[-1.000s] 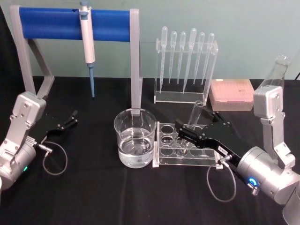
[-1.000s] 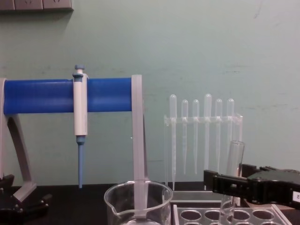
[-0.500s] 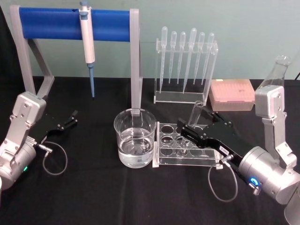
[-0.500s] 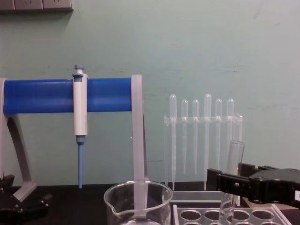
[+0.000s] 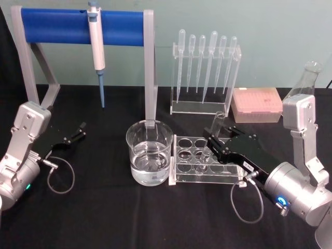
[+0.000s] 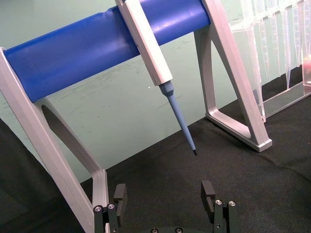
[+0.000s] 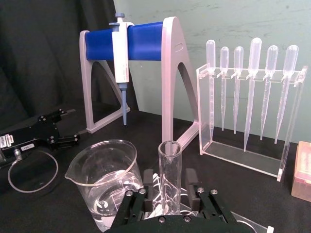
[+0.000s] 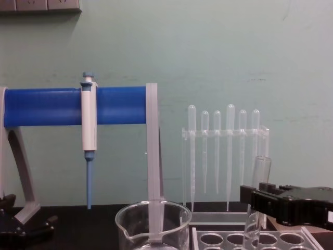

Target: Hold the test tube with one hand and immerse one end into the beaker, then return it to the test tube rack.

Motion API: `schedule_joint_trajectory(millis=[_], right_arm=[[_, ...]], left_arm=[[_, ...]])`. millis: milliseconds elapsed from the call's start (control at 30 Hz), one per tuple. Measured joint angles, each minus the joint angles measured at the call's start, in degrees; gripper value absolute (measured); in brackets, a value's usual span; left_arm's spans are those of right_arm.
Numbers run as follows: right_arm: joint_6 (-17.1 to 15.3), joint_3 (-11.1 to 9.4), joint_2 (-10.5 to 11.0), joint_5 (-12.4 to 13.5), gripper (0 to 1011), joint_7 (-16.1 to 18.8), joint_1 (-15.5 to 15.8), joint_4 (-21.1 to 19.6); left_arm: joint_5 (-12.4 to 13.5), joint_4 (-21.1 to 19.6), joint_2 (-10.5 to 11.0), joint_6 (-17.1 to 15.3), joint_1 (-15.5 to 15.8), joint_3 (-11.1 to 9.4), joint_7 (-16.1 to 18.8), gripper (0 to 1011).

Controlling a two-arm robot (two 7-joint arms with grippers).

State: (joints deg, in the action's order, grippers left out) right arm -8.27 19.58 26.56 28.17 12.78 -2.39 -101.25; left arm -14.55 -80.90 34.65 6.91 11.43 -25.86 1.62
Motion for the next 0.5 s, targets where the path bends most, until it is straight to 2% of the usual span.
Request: schedule_joint_trajectory(millis=[67,100,200,500], right_arm=[[0.00,0.00,0.01,0.01,390,-0.01,0.00,-0.01],[0.00,0.00,0.01,0.03,330,-0.01,0.00,-0.02],[0.00,0.00,0.03,0.05,234,-0.03,0.00,-0.02],[0.00,0.00,0.07,0.06,222,-0.04,0.00,-0.02]], left_arm=[[0.00,0.00,0.00,0.00,0.00,0.00,0.00,1000],[0.00,0.00,0.00,0.00,0.00,0.00,0.00,1000],[0.00,0.00,0.00,0.00,0.00,0.00,0.00,1000],[0.00,0.00,0.00,0.00,0.00,0.00,0.00,1000]])
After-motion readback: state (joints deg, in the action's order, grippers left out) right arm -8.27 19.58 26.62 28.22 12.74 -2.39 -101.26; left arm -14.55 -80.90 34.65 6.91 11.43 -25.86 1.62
